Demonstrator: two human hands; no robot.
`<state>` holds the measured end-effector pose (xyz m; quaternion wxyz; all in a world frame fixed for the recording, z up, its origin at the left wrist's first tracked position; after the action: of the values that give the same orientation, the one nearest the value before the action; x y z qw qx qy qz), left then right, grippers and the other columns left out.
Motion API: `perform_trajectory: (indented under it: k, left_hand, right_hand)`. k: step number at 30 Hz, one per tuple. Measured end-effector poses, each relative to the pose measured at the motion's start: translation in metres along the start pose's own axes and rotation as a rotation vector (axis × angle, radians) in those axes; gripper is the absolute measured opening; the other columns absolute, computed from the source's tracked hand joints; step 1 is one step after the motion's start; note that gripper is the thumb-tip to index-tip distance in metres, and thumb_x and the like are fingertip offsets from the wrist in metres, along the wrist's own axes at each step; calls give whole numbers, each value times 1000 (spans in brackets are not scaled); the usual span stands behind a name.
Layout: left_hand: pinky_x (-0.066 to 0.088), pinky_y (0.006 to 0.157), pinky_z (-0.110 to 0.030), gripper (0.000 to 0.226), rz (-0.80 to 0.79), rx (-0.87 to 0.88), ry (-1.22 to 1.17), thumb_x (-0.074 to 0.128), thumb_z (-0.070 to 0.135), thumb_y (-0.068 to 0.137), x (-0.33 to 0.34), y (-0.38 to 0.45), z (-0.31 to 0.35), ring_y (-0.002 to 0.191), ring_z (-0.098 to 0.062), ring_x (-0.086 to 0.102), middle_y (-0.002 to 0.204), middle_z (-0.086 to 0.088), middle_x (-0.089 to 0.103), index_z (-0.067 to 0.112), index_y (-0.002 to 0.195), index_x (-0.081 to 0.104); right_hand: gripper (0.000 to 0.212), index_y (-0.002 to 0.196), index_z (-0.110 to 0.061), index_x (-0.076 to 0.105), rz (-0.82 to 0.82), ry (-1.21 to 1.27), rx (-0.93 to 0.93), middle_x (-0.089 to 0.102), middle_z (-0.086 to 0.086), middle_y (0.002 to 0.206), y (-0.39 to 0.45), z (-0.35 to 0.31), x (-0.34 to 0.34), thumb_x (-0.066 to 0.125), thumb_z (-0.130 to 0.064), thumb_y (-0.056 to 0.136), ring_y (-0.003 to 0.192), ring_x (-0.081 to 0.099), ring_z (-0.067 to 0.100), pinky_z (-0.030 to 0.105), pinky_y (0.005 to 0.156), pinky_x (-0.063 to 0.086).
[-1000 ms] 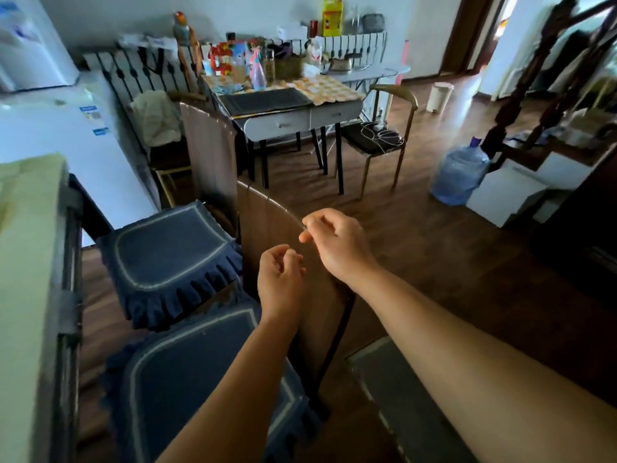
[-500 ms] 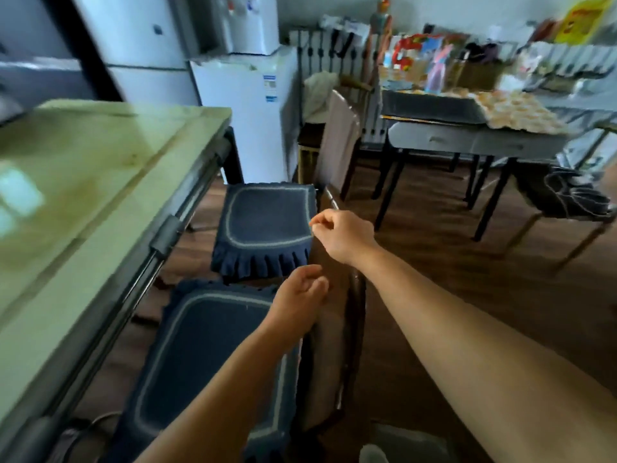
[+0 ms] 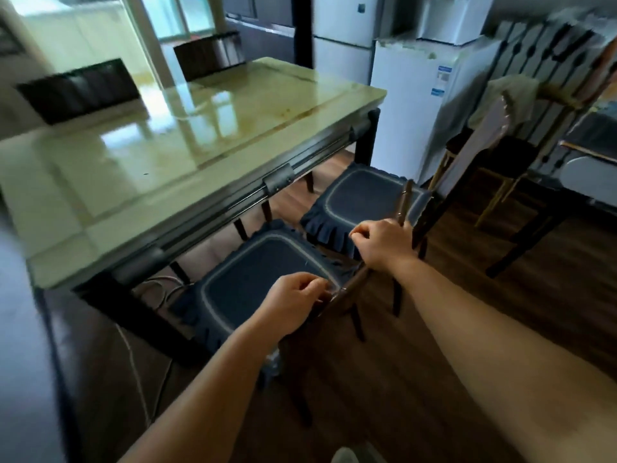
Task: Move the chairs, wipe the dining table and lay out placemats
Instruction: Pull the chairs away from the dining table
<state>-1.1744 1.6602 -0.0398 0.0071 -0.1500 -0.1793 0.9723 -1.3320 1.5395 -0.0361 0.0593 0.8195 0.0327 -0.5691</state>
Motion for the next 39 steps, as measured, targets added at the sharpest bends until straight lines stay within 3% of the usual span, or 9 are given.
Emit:
perform_trajectory:
  k: [3, 10, 16, 20, 23, 27, 31, 35, 39]
  left_hand:
    - [53, 65, -26, 19, 89, -1, 95, 54, 37, 88, -8, -21, -11, 75, -11, 66, 80, 7, 70, 29, 80, 70]
    - [42, 49, -12, 14, 493, 42, -78, 57, 42, 86, 0, -66, -35, 59, 2, 59, 72, 8, 64, 31, 80, 64]
    - [45, 60, -30, 32, 774, -119, -329, 49, 42, 91, 17, -67, -34, 67, -16, 56, 73, -3, 61, 17, 78, 64]
    - [41, 58, -27, 33, 987, -214, -531, 48, 32, 92, 25, -59, -31, 63, -13, 53, 66, 1, 59, 17, 66, 60]
    - [38, 54, -26, 28, 1212, -289, -671, 47, 25, 89, 31, -54, -24, 60, -13, 50, 64, 0, 56, 15, 65, 57]
    - [47, 65, -32, 14, 1445, -382, -817, 54, 25, 85, 40, -55, -24, 74, -21, 58, 82, -5, 59, 12, 90, 52]
    - [51, 90, -50, 33, 1503, -467, -1002, 63, 17, 76, 56, -40, -20, 100, -35, 59, 116, -20, 55, 12, 102, 43]
    - [54, 75, -49, 47, 1478, -542, -1104, 54, 3, 77, 55, -35, -11, 98, -35, 57, 121, -20, 51, 2, 122, 42]
    - [52, 71, -52, 47, 1452, -577, -1067, 43, -3, 78, 41, -30, -8, 94, -38, 57, 119, -21, 52, 1, 125, 46]
  right_hand:
    - [28, 95, -30, 67, -31, -11, -35, 65, 8, 107, 1, -2, 2, 44, -43, 89, 116, 47, 28, 50, 111, 13]
    - [30, 116, -31, 62, -205, 129, -214, 45, 1, 142, -14, -4, -3, 44, -27, 92, 137, 27, 21, 50, 115, 5]
    - [50, 136, -22, 43, -140, 283, -230, 8, 5, 158, -11, 11, -14, 55, -29, 88, 144, 13, 24, 39, 114, 12]
    - [60, 137, -13, 41, -2, 394, -158, 8, 14, 157, 21, 40, -21, 64, -24, 83, 144, 9, 29, 36, 115, 14]
    - [70, 139, -11, 36, -45, 423, -189, 10, 15, 156, 59, 56, -22, 69, -24, 79, 143, 10, 31, 38, 114, 16]
    - [79, 141, -6, 30, -75, 504, -170, 24, 19, 149, 95, 70, -24, 72, -22, 77, 138, 23, 31, 35, 111, 23]
    - [78, 143, -15, 26, -252, 750, 12, 42, 17, 134, 112, 85, -13, 70, -18, 79, 117, 49, 30, 34, 86, 44]
    - [72, 141, -15, 28, -167, 748, 177, 42, 18, 135, 119, 80, -9, 63, -7, 79, 110, 52, 34, 31, 76, 39]
    - [38, 116, -14, 46, -195, 743, 190, 54, 17, 120, 133, 68, -5, 53, -4, 81, 90, 53, 27, 29, 67, 37]
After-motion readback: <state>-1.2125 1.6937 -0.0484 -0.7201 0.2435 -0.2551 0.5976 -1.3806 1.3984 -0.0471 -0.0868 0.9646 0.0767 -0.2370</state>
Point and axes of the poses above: each hand's wrist, its own y-axis towards the middle knuckle, its own x-axis out of the palm, z = x × y, the point moved 4 cm from there along y, towards the middle knuckle
